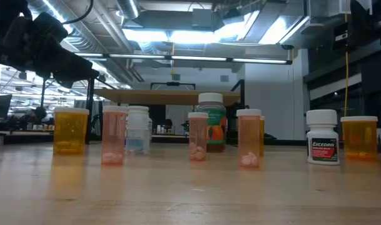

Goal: Pick and place medicine bottles onto shelf by color

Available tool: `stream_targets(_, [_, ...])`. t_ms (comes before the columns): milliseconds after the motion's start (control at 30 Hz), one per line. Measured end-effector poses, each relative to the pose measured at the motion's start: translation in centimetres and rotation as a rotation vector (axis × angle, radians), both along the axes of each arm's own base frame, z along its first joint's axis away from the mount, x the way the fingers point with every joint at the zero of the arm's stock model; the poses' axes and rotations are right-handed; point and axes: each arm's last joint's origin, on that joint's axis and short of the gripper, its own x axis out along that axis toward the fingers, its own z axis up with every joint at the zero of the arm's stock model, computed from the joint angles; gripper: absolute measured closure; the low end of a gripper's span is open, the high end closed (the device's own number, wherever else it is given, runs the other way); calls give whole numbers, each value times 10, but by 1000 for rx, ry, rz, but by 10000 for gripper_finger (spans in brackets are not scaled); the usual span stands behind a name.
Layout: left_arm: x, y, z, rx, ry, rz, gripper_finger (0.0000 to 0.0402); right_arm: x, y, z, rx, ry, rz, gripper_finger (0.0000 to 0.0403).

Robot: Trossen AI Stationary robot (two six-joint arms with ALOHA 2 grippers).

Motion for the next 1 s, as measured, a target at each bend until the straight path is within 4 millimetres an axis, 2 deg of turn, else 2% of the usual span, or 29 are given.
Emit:
stream_targets(233, [-1,0,13,-2,-134,0,221,0,0,0,0,0,-1,166])
stream_targets(367, [-1,1,14,38,-133,53,221,0,0,0,0,1,0,166])
stream_targets(533, [0,2,9,69,-76,80,221,0,0,0,0,0,0,166])
stream_targets(700, [2,3,9,22,-62,119,221,0,0,0,0,0,0,166])
stream_targets(867, [4,5,22,23,-30,175,221,0,0,0,0,0,0,166])
stream_targets(1000, [8,6,28,38,84,245,221,0,0,0,0,0,-1,166])
